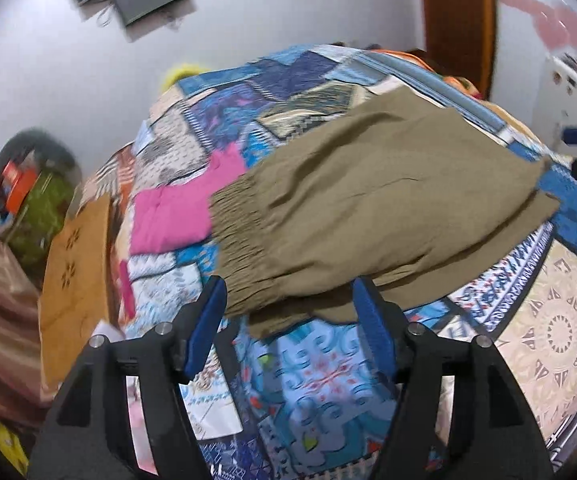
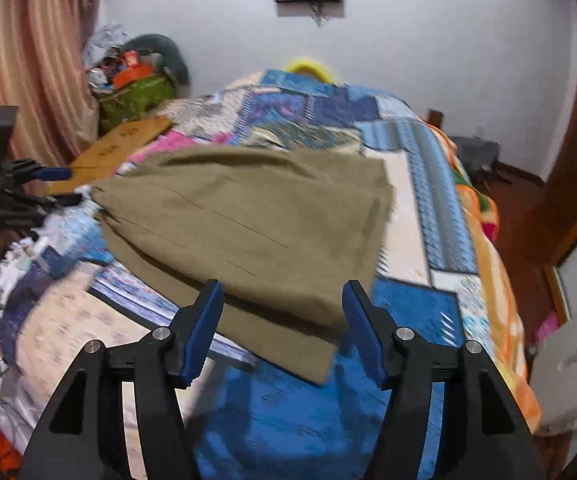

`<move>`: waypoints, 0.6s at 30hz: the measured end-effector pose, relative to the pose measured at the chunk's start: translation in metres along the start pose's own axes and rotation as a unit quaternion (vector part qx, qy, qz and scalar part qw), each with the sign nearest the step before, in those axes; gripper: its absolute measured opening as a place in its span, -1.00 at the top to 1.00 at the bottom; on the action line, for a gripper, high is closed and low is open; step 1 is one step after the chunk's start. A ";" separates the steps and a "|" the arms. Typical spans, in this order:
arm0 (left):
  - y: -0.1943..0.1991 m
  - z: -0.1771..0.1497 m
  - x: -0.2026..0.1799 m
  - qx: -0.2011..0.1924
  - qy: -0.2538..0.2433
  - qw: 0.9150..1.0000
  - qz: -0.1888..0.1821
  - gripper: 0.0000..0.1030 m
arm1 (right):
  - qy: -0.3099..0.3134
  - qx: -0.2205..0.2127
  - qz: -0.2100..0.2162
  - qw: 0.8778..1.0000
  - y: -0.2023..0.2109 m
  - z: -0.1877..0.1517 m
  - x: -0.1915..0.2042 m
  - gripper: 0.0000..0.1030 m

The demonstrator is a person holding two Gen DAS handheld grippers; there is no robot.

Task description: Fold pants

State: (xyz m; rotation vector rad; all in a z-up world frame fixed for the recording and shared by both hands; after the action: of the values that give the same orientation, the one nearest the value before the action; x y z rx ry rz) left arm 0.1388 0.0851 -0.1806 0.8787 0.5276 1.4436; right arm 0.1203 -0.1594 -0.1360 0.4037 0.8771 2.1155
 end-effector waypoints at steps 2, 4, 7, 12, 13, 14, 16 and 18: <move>-0.007 0.001 -0.012 0.008 -0.017 1.000 -0.007 -0.28 | 0.011 0.000 0.017 1.000 -0.007 0.007 0.011 -0.13; -0.013 0.002 -0.020 0.015 -0.022 0.999 -0.017 -0.28 | 0.028 0.007 0.025 0.999 -0.019 0.012 0.023 -0.13; -0.018 0.001 -0.028 0.021 -0.022 0.999 -0.037 -0.28 | 0.057 0.026 0.036 0.997 -0.042 0.015 0.039 -0.13; -0.023 0.001 -0.038 0.025 -0.026 0.998 -0.055 -0.28 | 0.099 0.059 0.047 0.992 -0.078 0.018 0.065 -0.13; -0.025 0.001 -0.039 0.026 -0.026 0.998 -0.058 -0.28 | 0.106 0.067 0.049 0.991 -0.085 0.018 0.069 -0.13; -0.026 0.001 -0.040 0.027 -0.027 0.997 -0.062 -0.28 | 0.111 0.071 0.051 0.990 -0.089 0.018 0.072 -0.13; -0.028 0.001 -0.041 0.029 -0.027 0.997 -0.069 -0.31 | 0.116 0.073 0.051 0.989 -0.096 0.020 0.074 -0.13; -0.031 0.001 -0.043 0.030 -0.028 0.996 -0.076 -0.36 | 0.110 0.074 0.061 0.989 -0.101 0.021 0.073 -0.07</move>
State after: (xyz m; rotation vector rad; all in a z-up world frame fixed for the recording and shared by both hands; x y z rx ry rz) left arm 0.1544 0.0458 -0.2121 0.9043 0.5847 1.2667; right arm 0.1415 -0.0489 -0.1923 0.3097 1.1669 2.2450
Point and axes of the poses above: each gripper's, at about its wrist camera, not at the fingertips, and y roughly against the way its jaws point, x to its left, z to its top, the point moved 1 cm from there along -y, roughly the way its jaws point, and after that the axes turned 6 degrees about y, right-handed, at the moved point
